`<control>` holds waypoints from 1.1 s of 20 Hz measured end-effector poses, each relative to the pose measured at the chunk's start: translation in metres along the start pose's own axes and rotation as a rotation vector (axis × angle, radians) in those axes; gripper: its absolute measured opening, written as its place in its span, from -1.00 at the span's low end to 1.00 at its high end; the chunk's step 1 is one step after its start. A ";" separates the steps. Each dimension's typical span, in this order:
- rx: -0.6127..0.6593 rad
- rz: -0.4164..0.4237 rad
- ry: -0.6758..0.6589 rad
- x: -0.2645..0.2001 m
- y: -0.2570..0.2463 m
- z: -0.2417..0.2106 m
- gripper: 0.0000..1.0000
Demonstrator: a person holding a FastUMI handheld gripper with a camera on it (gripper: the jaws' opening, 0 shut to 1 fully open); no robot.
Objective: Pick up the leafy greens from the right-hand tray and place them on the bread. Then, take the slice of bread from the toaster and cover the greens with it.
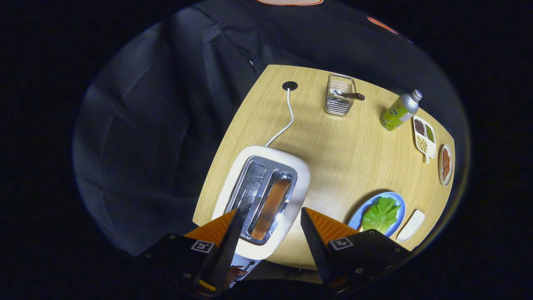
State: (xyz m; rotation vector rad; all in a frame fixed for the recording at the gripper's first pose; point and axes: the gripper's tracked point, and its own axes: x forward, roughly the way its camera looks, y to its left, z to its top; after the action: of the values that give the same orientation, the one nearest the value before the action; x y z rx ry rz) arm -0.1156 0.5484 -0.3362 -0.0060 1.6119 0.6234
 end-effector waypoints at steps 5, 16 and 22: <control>0.010 -0.005 0.036 0.017 0.010 -0.001 0.43; 0.035 -0.053 0.035 0.030 0.000 0.002 -0.57; 0.060 0.032 -0.016 0.009 -0.001 0.004 -0.70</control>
State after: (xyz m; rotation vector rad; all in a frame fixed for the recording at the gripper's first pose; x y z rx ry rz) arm -0.1135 0.5524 -0.3450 0.0689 1.6172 0.5982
